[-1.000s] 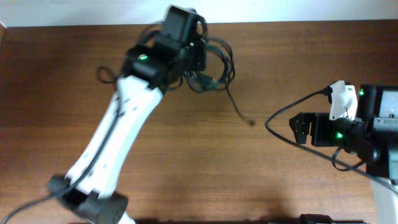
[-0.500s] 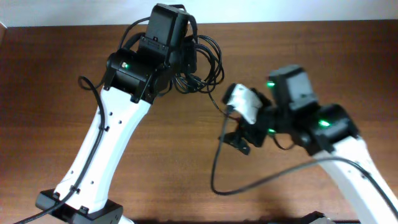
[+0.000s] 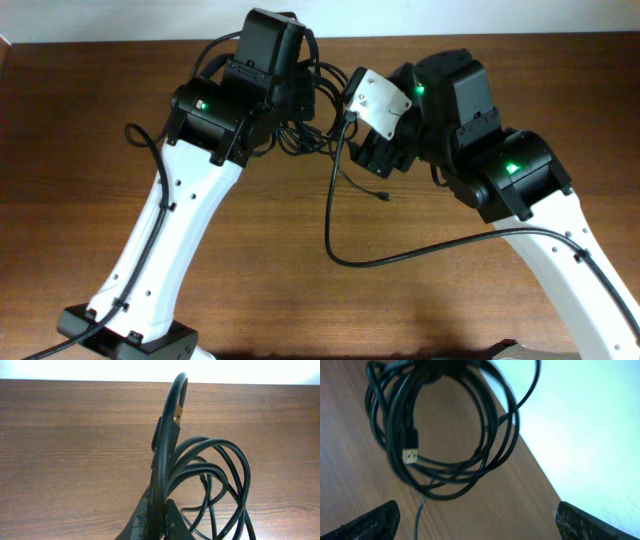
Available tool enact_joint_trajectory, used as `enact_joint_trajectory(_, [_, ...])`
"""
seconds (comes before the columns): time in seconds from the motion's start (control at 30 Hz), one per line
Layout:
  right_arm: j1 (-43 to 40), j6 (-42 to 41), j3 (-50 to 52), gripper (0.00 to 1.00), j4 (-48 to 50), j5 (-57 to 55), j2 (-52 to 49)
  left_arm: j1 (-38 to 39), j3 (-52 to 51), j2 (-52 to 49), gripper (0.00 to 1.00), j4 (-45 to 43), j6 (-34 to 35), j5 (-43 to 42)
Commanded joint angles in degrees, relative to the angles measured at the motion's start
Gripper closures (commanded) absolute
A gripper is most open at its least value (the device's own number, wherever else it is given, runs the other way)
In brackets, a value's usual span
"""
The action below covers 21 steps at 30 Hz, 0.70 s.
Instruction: Untangle cables
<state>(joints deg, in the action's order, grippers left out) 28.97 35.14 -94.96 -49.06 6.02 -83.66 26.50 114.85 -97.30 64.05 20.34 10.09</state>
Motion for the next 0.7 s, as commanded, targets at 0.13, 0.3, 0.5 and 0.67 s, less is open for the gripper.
enact_joint_trajectory(0.13, [5.6, 2.1, -0.5, 0.01, 3.8, 5.4, -2.1, -1.8, 2.4, 2.5, 1.00, -0.5, 2.6, 6.2])
enact_joint_trajectory(0.3, [7.3, 2.2, -0.5, 0.01, 4.8, -0.7, -2.2, -1.8, 2.4, 2.1, 1.00, -1.5, -0.9, -5.1])
enact_joint_trajectory(0.5, [7.4, 2.4, -0.5, 0.01, 3.4, -4.1, -1.6, -1.8, 2.4, 1.9, 1.00, -3.0, -1.3, -9.6])
enact_joint_trajectory(0.67, [7.3, 3.9, -0.5, 0.01, 4.9, -4.2, -1.7, -1.8, 2.4, 2.0, 1.00, -2.9, -1.3, -12.3])
